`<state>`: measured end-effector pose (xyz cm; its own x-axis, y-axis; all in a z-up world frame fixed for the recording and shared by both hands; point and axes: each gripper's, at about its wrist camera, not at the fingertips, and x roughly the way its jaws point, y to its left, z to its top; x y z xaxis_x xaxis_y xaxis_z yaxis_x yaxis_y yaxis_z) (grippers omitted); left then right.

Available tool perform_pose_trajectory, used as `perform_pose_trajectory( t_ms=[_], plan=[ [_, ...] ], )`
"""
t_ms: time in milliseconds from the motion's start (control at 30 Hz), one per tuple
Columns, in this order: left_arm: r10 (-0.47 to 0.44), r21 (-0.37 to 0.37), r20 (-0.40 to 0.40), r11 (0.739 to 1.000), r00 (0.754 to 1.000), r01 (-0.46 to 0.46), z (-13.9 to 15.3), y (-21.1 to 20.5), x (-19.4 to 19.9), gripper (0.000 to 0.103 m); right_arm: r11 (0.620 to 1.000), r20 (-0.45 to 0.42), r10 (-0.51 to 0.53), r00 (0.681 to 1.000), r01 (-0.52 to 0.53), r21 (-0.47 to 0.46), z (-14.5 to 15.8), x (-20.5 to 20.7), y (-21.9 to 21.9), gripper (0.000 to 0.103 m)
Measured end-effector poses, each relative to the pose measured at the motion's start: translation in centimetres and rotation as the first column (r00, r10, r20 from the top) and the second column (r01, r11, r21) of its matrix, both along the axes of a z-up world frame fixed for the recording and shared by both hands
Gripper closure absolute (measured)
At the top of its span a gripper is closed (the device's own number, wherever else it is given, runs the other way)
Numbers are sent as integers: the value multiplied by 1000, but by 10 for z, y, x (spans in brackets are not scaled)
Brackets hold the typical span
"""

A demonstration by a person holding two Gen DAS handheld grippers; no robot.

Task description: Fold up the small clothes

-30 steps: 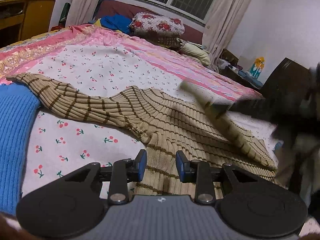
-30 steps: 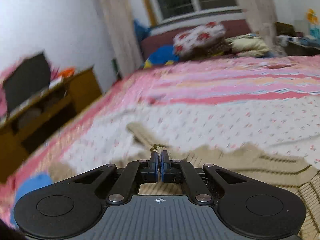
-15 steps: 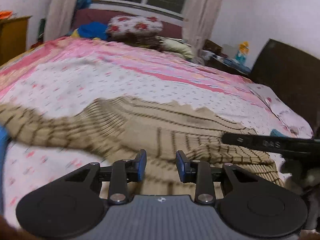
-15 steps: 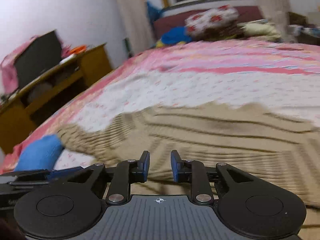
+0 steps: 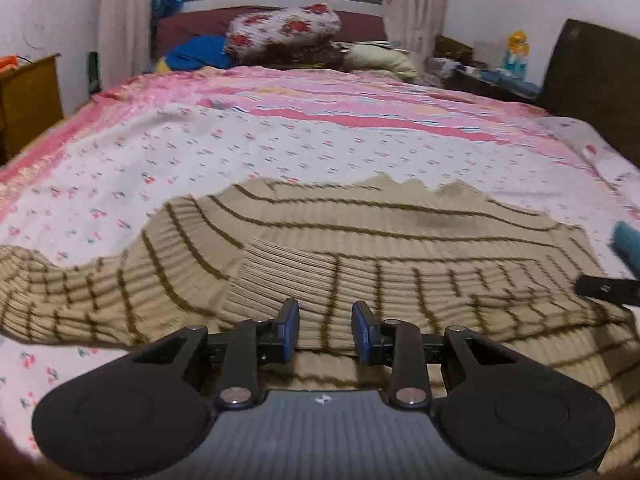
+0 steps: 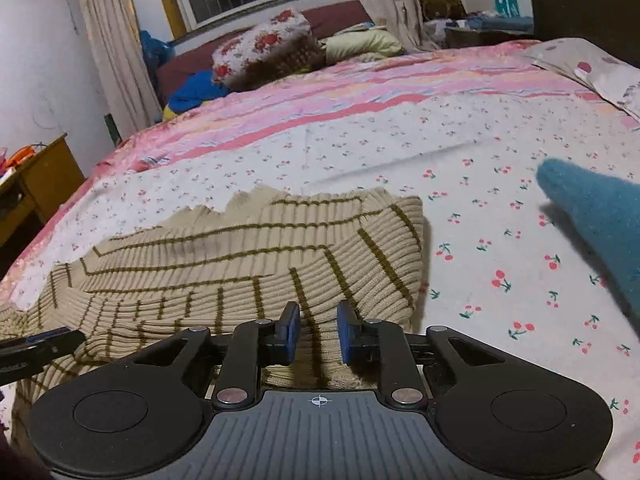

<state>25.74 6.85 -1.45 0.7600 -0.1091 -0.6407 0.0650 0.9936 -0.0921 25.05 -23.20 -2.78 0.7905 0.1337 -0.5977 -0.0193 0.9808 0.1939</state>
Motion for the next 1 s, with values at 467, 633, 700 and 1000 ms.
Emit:
perform_pose_trajectory(
  t_ms=[467,633,700,1000],
  plan=[
    [40,6,-20,999,999,-40,1,11,9,66,979,13,198,980,-197,-46,5,-7,40,78],
    [68,13,-24,998,997,-68,3,22,7,66,958,15,272,962,-269,-100,7,0,66,78],
    [75,-4,-14,997,997,-75,4,25,3,66,946,7,307,952,-304,-116,9,8,78,76],
    [24,26,-2,999,1000,-23,-3,21,-2,65,870,-12,474,881,-470,-152,12,29,126,71]
  ],
)
